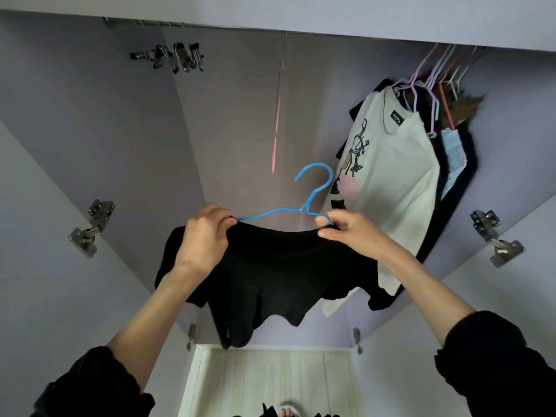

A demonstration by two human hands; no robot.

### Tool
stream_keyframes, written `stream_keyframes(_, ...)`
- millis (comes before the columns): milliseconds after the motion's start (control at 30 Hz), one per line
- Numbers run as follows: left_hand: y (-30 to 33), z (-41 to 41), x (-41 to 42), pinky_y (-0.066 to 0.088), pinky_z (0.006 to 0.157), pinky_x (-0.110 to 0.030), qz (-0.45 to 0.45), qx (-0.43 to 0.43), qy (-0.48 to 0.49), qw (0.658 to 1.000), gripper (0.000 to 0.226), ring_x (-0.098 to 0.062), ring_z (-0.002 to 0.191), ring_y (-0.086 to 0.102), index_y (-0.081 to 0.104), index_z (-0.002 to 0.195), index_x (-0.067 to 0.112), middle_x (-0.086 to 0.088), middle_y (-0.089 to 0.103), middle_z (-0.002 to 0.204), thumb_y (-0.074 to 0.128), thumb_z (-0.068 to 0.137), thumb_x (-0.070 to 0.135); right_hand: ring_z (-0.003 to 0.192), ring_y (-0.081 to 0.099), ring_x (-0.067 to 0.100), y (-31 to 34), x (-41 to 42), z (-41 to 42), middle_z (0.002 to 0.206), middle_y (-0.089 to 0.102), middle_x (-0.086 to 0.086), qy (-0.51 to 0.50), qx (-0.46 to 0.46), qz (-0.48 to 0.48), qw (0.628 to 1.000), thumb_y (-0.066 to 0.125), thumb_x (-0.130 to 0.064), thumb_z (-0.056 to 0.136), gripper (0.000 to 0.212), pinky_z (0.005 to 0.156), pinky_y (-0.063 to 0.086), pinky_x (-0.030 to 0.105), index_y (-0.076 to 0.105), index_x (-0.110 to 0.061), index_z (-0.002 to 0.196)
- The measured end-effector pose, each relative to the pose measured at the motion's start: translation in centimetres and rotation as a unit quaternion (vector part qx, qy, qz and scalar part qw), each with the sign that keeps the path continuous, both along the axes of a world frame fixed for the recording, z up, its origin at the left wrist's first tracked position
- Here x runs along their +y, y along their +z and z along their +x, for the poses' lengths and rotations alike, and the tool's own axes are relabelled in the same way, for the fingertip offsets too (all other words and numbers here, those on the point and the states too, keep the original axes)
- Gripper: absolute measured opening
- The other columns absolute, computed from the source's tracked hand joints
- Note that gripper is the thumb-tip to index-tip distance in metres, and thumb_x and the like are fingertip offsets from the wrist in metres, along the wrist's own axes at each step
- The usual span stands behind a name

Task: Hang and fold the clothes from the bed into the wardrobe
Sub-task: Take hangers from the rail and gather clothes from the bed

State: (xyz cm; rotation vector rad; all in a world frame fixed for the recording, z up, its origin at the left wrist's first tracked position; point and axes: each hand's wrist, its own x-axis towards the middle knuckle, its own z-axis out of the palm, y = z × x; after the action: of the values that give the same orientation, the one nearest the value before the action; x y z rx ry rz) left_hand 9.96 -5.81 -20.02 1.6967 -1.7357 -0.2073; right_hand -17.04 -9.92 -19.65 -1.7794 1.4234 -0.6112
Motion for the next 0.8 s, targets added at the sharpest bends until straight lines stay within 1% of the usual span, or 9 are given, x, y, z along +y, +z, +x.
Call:
stream_keyframes(100,0.4,1.5,-0.4,0.030,0.075,-0.014,-0.011,0.008,0.033,0.999,0.014,-0.033,0.089,0.059,0.068,0.091,-0.003,-0.017,0.064,0.096,0.055,0.091,0.002,0.096,0.063,0.017,-1.6,0.0,-3.0,0.094,0.069,0.000,-0.032,0.068,-0.036,0.997,0.063,-0.010,0.089,0.015,0.093,0.047,0.033,0.070,-0.007,0.102)
stream_keyframes(167,0.4,2.3,-0.8,0.029,0.074,-0.015,-0.002,0.016,0.045,0.999,0.014,-0.033,0.091,0.058,0.068,0.093,-0.003,-0.018,0.063,0.098,0.055,0.091,0.003,0.094,0.064,0.016,-1.7,0.0,-3.8,0.094,0.069,-0.002,-0.065,0.055,-0.064,0.994,0.064,-0.012,0.089,0.016,0.091,0.049,0.031,0.072,-0.007,0.101)
stream_keyframes(267,-0.1,2.4,-1.1,0.031,0.074,-0.014,0.018,0.044,0.038,0.998,0.015,-0.031,0.092,0.058,0.067,0.095,-0.003,-0.017,0.064,0.098,0.054,0.091,0.003,0.085,0.061,0.018,-0.8,-0.3,-3.2,0.090,0.062,-0.002,-0.075,0.085,-0.180,0.977,0.066,-0.012,0.087,0.013,0.083,0.046,0.028,0.072,-0.004,0.096)
stream_keyframes(367,-0.9,2.1,-1.2,0.034,0.079,-0.019,0.045,0.078,0.032,0.995,0.015,-0.030,0.095,0.058,0.067,0.096,-0.002,-0.015,0.065,0.100,0.054,0.092,0.005,0.079,0.059,0.025,0.0,-0.5,-3.2,0.088,0.057,0.002,-0.049,0.135,-0.263,0.954,0.062,-0.013,0.090,0.011,0.074,0.048,0.038,0.068,-0.004,0.091)
stream_keyframes(433,-1.2,1.5,-1.2,0.037,0.081,-0.024,0.058,0.096,0.024,0.993,0.015,-0.028,0.095,0.058,0.067,0.096,0.000,-0.012,0.066,0.098,0.054,0.092,0.007,0.076,0.059,0.029,0.2,-0.4,-4.0,0.086,0.056,0.007,-0.035,0.166,-0.311,0.935,0.060,-0.012,0.091,0.010,0.067,0.050,0.040,0.064,-0.003,0.090)
stream_keyframes(567,-0.9,-0.6,-2.1,0.037,0.079,-0.021,0.060,0.083,0.008,0.995,0.013,-0.025,0.092,0.060,0.068,0.094,0.001,-0.010,0.067,0.095,0.057,0.091,0.009,0.066,0.060,0.025,1.3,0.9,-6.2,0.077,0.057,0.005,-0.063,0.217,-0.392,0.892,0.053,-0.026,0.089,0.024,0.054,0.050,0.032,0.067,-0.007,0.083)
stream_keyframes(667,-0.4,-2.9,-3.4,0.038,0.079,-0.022,0.059,0.038,-0.016,0.997,0.014,-0.027,0.092,0.060,0.070,0.094,0.004,-0.010,0.068,0.097,0.058,0.091,0.012,0.065,0.058,0.024,1.9,1.8,-8.5,0.072,0.056,0.003,-0.076,0.270,-0.432,0.857,0.047,-0.028,0.089,0.030,0.062,0.045,0.030,0.066,-0.008,0.078)
stream_keyframes(733,-0.2,-4.6,-4.3,0.042,0.081,-0.029,0.065,0.007,-0.040,0.997,0.014,-0.028,0.092,0.060,0.069,0.096,0.008,-0.010,0.066,0.099,0.058,0.091,0.014,0.070,0.056,0.023,2.0,2.3,-9.9,0.073,0.055,0.004,-0.102,0.259,-0.432,0.858,0.047,-0.028,0.089,0.030,0.067,0.042,0.029,0.065,-0.007,0.077)
stream_keyframes(800,-0.2,-6.4,-4.9,0.045,0.084,-0.034,0.072,-0.019,-0.072,0.995,0.015,-0.029,0.094,0.060,0.069,0.101,0.010,-0.010,0.065,0.102,0.058,0.091,0.015,0.075,0.051,0.018,2.1,2.9,-11.2,0.075,0.054,0.004,-0.130,0.244,-0.417,0.866,0.046,-0.029,0.089,0.031,0.065,0.042,0.026,0.064,-0.006,0.078)
